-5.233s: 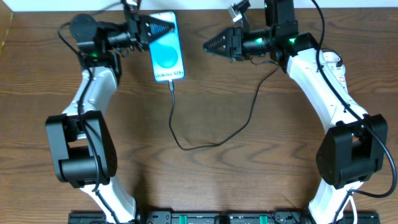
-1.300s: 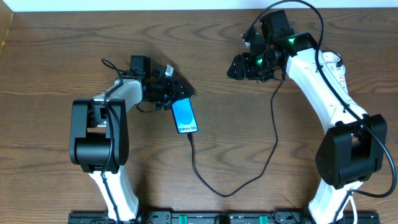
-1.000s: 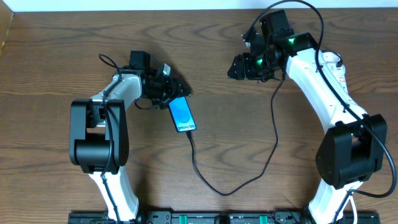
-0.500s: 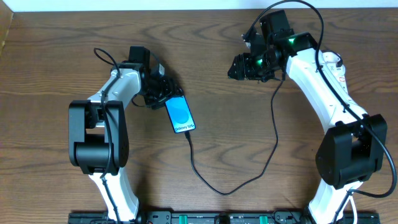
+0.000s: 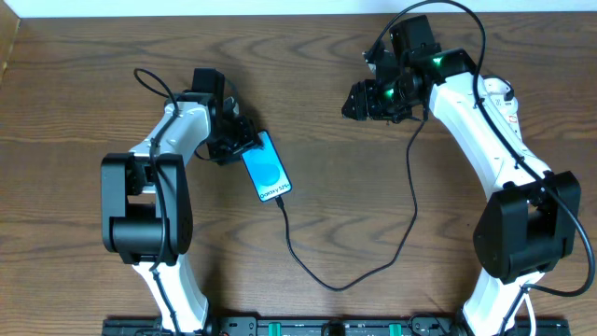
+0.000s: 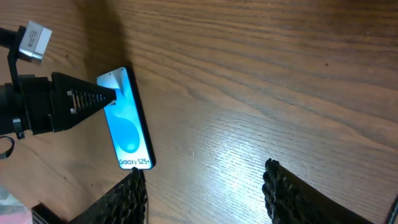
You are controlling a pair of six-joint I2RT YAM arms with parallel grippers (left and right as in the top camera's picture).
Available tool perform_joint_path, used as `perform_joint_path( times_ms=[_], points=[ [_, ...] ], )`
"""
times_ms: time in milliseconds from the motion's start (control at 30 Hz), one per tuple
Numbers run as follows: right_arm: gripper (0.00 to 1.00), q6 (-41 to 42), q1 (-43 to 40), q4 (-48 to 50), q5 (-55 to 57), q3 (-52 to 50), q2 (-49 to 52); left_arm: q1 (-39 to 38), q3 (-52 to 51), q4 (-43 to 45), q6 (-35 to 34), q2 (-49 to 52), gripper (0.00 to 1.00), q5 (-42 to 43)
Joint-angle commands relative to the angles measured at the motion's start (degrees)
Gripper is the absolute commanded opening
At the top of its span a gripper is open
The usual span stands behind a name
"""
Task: Plug charger to phone and switch on socket
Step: 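Release the phone and raise the left gripper away, then move the right gripper over the power strip's orange switch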
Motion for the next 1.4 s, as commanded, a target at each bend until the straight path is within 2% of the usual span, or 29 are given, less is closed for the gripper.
perform_joint_path(
  times_ms=[0,533,700,900,1033,1200,1367],
  points=[
    [0.6,-1.38,0.37,-0.55,0.48,0.48,-1.09,1.66,-1.84,-1.79,1.86,3.06,0.63,-15.47],
    [0.58,-1.4,0.2,-0.37,0.5,0.48,-1.09,1.66,-0.74,-3.67,3.34,-8.13,0.63,-15.17],
    [0.54,-1.92,-1.62,-1.79,0.48,0.52,-1.77,1.66,2.73,-5.11,5.84,-18.93,0.63,-10.32],
    [0.49,-3.06,-7.15,-5.09,1.77,0.52,-5.62,1.64,3.15,-3.8,5.81,-34.47,0.63,-10.45],
    [0.45,-4.39,-11.65,-6.47,2.34,0.52,-9.35,1.64,3.13,-3.93,5.81,-40.44,0.63,-10.49],
    [0.28,-4.63,-20.02,-8.66,3.96,0.52,-14.16,1.64,3.13,-4.07,5.81,-44.17,0.63,-10.51],
    [0.1,-4.81,-28.96,-10.95,4.11,0.5,-15.52,1.64,3.13,-4.09,5.84,-44.24,0.74,-10.51]
  ],
)
